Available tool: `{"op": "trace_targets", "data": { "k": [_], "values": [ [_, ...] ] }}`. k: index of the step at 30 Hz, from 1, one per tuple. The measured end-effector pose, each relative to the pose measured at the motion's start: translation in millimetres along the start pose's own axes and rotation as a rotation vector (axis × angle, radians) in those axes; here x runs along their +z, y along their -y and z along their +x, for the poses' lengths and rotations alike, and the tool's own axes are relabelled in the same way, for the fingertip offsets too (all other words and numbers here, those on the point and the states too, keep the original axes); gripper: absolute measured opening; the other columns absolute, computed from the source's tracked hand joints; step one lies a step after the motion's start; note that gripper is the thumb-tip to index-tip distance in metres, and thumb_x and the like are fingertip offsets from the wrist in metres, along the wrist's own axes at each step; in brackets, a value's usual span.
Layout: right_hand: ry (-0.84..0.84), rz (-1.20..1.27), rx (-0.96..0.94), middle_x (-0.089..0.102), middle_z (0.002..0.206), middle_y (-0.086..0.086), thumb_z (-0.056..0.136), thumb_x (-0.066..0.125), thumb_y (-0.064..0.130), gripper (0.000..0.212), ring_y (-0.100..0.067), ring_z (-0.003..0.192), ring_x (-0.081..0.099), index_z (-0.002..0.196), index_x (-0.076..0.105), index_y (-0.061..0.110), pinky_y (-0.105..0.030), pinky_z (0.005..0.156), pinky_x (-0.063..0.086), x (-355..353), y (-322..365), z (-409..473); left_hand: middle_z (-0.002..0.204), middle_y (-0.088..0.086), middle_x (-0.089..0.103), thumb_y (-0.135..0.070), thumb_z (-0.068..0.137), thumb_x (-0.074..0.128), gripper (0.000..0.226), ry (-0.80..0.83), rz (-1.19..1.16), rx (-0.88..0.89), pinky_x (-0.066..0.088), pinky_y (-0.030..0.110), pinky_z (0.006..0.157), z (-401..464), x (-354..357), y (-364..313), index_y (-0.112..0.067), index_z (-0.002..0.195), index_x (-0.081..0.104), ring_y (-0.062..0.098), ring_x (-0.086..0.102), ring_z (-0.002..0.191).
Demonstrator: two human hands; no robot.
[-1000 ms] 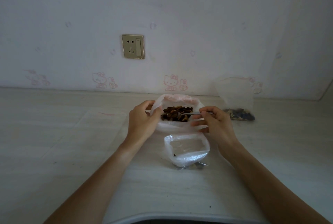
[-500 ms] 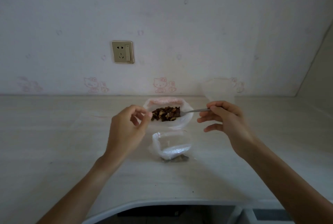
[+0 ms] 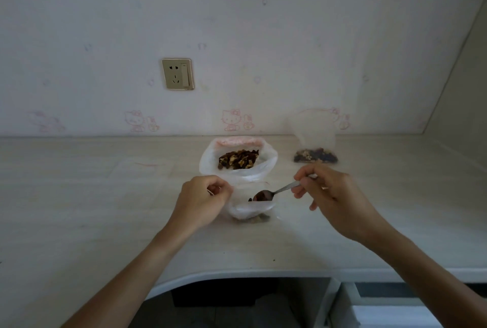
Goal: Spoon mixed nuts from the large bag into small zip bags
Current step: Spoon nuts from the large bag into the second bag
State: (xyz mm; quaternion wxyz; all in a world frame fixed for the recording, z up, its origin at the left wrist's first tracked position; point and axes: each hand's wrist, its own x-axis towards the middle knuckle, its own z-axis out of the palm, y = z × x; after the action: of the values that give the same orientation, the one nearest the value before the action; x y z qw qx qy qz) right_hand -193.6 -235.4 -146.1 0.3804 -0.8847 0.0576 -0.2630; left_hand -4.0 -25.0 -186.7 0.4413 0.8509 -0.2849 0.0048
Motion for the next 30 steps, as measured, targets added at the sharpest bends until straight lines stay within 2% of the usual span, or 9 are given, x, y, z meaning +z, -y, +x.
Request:
{"op": "trace_targets", "data": {
  "k": [4,8,11,14,17,20,23,25,30],
  "values": [
    [0.064,-0.477,-0.417,0.065,0.085,0.011,0.107,0.045,0.020,0.020,-0.010,0.058,0.054,0.113,0.064,0.021,-0.033,0.052,0.050,-7,13,-8,0.078,-0.015,0.071,-0.036,0.094,0.072,0.013,0.004,-0.001,0.005,0.041,0.013,0.061,-2,-6,3,-0.034,0.082,0.076,-0.010,0.061,0.073],
    [0.020,-0.563,-0.516,0.069,0.087,0.002,0.105,0.054,0.014,0.016,-0.017,0.061,0.057,0.116,0.066,0.016,-0.040,0.051,0.051,-5,24,-4,0.081,-0.014,0.072,-0.035,0.094,0.073,0.011,0.005,-0.012,0.012,0.041,0.010,0.061,-6,-8,3,-0.036,0.083,0.074,-0.004,0.062,0.071],
    [-0.020,-0.391,-0.393,0.070,0.090,0.007,0.107,0.048,0.021,0.019,-0.012,0.070,0.064,0.114,0.065,0.017,-0.040,0.060,0.055,-4,24,0,0.080,-0.014,0.072,-0.039,0.094,0.072,0.012,-0.009,-0.051,-0.010,0.043,0.007,0.059,-11,-8,3,-0.037,0.082,0.072,-0.008,0.062,0.072],
    [-0.042,-0.034,-0.146,0.073,0.094,0.007,0.106,0.049,0.018,0.017,-0.010,0.087,0.072,0.111,0.065,0.016,-0.036,0.068,0.062,-3,18,6,0.079,-0.015,0.071,-0.051,0.096,0.065,0.021,-0.025,-0.051,-0.043,0.040,0.009,0.059,-11,-11,0,-0.035,0.085,0.074,-0.006,0.064,0.073],
    [-0.089,0.294,0.076,0.076,0.092,-0.005,0.105,0.052,0.007,0.013,-0.023,0.090,0.075,0.109,0.065,0.007,-0.043,0.065,0.063,-1,12,14,0.078,-0.013,0.071,-0.051,0.096,0.064,0.027,-0.108,-0.069,-0.071,0.040,0.015,0.061,-4,-18,0,-0.030,0.083,0.073,0.000,0.064,0.073],
    [-0.093,0.476,0.163,0.078,0.094,-0.010,0.105,0.054,0.009,0.013,-0.027,0.090,0.076,0.110,0.065,0.005,-0.039,0.062,0.063,3,4,26,0.079,-0.008,0.069,-0.046,0.094,0.069,0.026,-0.227,-0.112,-0.078,0.043,0.019,0.063,9,-24,8,-0.023,0.081,0.068,0.005,0.063,0.074],
    [-0.097,0.515,0.192,0.079,0.094,-0.008,0.105,0.055,0.013,0.013,-0.025,0.090,0.077,0.108,0.066,0.006,-0.035,0.063,0.063,11,-6,45,0.085,-0.007,0.068,-0.047,0.093,0.071,0.025,-0.312,-0.150,-0.097,0.048,0.024,0.068,26,-25,16,-0.023,0.088,0.065,0.006,0.063,0.079],
    [-0.095,0.500,0.206,0.080,0.092,-0.006,0.105,0.056,0.015,0.013,-0.023,0.091,0.077,0.106,0.068,0.008,-0.033,0.065,0.063,17,-14,64,0.092,-0.010,0.067,-0.053,0.091,0.071,0.032,-0.332,-0.175,-0.107,0.045,0.019,0.068,40,-22,19,-0.023,0.097,0.063,0.002,0.063,0.082],
    [-0.027,0.436,0.235,0.081,0.089,0.000,0.104,0.058,0.022,0.015,-0.015,0.090,0.077,0.099,0.071,0.015,-0.028,0.072,0.060,39,-32,114,0.123,-0.013,0.059,-0.080,0.077,0.064,0.077,-0.222,-0.198,-0.131,0.042,0.012,0.074,83,-9,19,-0.024,0.129,0.060,0.001,0.063,0.101]
  ]
}}
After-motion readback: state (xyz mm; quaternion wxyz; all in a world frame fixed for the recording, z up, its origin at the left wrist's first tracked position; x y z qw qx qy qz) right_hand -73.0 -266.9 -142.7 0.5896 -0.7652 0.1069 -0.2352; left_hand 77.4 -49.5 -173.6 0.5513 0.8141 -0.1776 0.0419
